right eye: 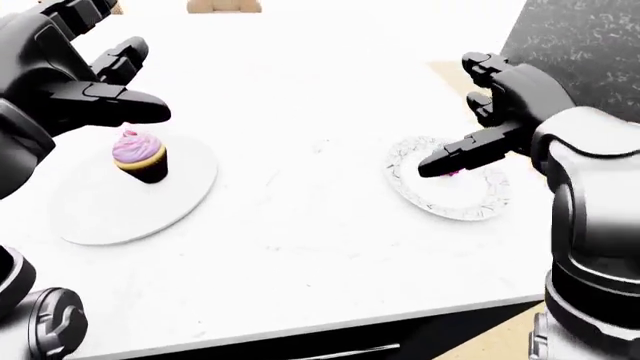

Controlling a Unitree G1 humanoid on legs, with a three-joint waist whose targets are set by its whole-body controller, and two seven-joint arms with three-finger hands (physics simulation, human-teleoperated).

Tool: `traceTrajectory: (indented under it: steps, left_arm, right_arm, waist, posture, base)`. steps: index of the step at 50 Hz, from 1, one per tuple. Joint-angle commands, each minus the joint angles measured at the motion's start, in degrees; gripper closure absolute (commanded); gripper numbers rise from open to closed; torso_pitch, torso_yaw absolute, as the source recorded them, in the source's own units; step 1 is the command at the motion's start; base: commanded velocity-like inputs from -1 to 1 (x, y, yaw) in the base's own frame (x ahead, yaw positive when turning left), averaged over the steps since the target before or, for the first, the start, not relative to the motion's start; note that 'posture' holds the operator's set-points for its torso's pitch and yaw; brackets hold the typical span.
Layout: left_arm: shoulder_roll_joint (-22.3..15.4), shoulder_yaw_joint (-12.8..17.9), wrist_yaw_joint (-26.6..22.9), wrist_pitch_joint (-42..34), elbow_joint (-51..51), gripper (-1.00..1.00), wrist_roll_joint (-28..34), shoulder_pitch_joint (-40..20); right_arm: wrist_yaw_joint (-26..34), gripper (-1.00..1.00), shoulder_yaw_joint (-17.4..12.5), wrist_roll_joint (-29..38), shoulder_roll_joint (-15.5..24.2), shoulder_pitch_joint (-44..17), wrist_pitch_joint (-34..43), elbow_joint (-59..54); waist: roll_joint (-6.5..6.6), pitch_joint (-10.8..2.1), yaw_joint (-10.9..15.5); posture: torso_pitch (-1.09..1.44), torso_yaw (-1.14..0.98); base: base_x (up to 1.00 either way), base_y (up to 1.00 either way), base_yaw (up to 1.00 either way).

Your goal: Move the dessert items from the plate to the tray.

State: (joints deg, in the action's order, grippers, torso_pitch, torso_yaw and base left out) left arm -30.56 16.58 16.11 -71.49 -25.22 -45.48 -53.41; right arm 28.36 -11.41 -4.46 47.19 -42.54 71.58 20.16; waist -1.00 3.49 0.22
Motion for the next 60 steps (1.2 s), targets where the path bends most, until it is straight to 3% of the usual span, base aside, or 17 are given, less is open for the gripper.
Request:
traceTrajectory:
  steps: [1, 6, 10, 15, 21, 34, 44, 56, 59, 60]
  left_arm:
    - [-0.77, 0.79, 0.02, 1.94, -0.86, -1.0, 0.04, -1.67]
    - [-0.76, 0.65, -0.35, 2.83, -0.35, -1.0, 0.54, -1.24]
    - [-1.1, 1.06, -0.4, 2.66, -0.41, -1.0, 0.22, -1.17]
    - [-1.17, 0.96, -0.53, 3.26, -0.36, -1.0, 0.41, -0.64]
    - [-0.87, 1.21, -0.13, 2.95, -0.89, -1.0, -0.07, -0.22]
    - [-0.35, 0.68, -2.22, 5.32, 0.04, -1.0, 2.28, 1.85]
    - [-0.46, 1.03, -2.89, 5.57, -0.14, -1.0, 2.78, 2.6]
    - [-0.73, 1.28, -3.99, 5.84, 0.32, -1.0, 3.66, 2.89]
    - [-0.77, 1.25, -4.27, 6.12, 0.57, -1.0, 3.92, 2.97]
    - [-0.72, 1.44, -4.18, 5.88, 0.36, -1.0, 3.82, 3.03]
  right_arm:
    - [2.85, -1.0, -0.08, 6.56, 0.02, -2.18, -3.62, -1.47]
    - [9.67, -1.0, 3.42, 17.54, -2.5, -3.88, -5.38, -5.48]
    - [13.57, -1.0, 4.43, 25.79, -5.92, -5.42, -8.91, -10.35]
    - [17.24, -1.0, 3.7, 34.83, -8.72, -4.83, -14.57, -16.09]
    - [19.11, -1.0, 1.5, 40.92, -11.8, -4.25, -19.08, -19.61]
    - [16.41, -0.82, 0.71, 43.71, -14.6, -6.27, -23.89, -28.31]
    - [14.46, -0.78, 1.21, 43.4, -15.08, -8.9, -24.24, -32.93]
    - [10.15, -0.74, 1.22, 42.31, -15.47, -7.68, -27.42, -38.74]
    - [9.73, -0.47, 1.42, 42.26, -15.57, -7.65, -27.56, -39.12]
    - [9.78, -0.28, 1.55, 42.36, -15.57, -7.41, -27.52, -38.92]
  waist:
    - [0.03, -1.44, -0.01]
    - [0.44, -1.62, -0.16]
    - [0.84, -1.63, -0.33]
    - [1.13, -1.71, -0.47]
    - [1.34, -1.88, -0.46]
    - [1.63, -2.05, -0.67]
    - [1.65, -2.13, -0.58]
    - [1.49, -2.27, -0.45]
    - [1.43, -2.35, -0.41]
    - [1.41, -2.35, -0.38]
  posture:
    - [0.0, 0.0]
    - [0.0, 0.0]
    - [0.0, 0.0]
    - [0.0, 0.0]
    - [0.0, 0.0]
    - [0.0, 0.0]
    - [0.0, 0.0]
    - [0.0, 0.0]
    - [0.0, 0.0]
    - [0.0, 0.0]
  base:
    - [0.0, 0.0, 0.0]
    - [0.0, 0.0, 0.0]
    - [0.0, 0.0, 0.0]
    - [0.0, 0.0, 0.0]
    - [0.0, 0.0, 0.0]
    - [0.0, 0.0, 0.0]
    - [0.0, 0.0, 0.0]
    - [0.0, 0.0, 0.0]
    - [0.0, 0.0, 0.0]
    - [0.0, 0.0, 0.0]
